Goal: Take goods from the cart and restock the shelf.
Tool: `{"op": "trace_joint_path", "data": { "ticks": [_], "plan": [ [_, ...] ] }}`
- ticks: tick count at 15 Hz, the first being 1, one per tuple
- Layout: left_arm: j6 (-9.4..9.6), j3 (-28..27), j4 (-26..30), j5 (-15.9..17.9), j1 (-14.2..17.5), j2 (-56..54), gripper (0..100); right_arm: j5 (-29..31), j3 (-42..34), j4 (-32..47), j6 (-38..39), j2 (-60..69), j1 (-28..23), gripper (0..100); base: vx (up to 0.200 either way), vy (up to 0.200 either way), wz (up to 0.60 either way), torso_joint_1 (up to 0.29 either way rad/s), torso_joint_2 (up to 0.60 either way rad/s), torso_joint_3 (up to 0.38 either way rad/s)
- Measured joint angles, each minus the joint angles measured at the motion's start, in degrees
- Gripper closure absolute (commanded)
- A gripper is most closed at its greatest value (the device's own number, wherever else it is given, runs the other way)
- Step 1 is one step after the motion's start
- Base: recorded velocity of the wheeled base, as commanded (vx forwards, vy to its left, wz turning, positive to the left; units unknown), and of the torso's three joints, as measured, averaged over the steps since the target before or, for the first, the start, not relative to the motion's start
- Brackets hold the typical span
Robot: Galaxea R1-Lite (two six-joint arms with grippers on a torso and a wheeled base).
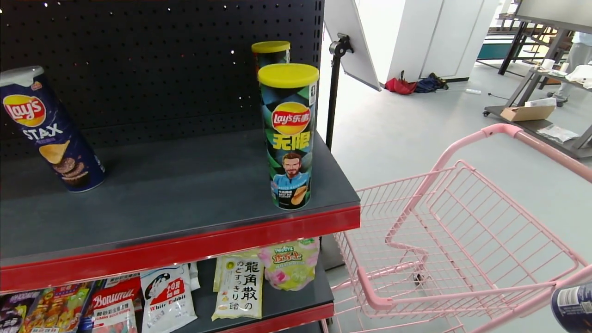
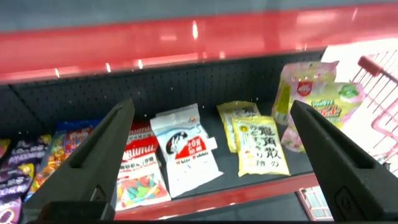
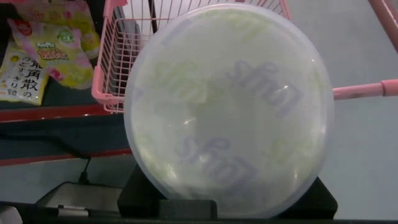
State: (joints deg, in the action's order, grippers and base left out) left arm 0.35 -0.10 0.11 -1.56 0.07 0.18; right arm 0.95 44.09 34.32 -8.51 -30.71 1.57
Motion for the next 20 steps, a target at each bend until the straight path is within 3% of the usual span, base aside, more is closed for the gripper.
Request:
{"op": "trace_joint_path", "data": {
  "ticks": [10, 20],
  "plan": [
    [0.00, 0.0, 0.0, 0.0, 0.0, 0.0, 0, -0.1, -0.3, 0.0, 0.0, -0.5, 0.1, 100, 0.000, 0.000, 0.00, 0.198, -0.48, -0.295],
    [0.00, 0.0, 0.0, 0.0, 0.0, 0.0, 0, 2.9, -2.7, -3.9, -1.3, -2.1, -0.3, 100, 0.000, 0.000, 0.00, 0.115, -0.27, -0.151]
  ]
}}
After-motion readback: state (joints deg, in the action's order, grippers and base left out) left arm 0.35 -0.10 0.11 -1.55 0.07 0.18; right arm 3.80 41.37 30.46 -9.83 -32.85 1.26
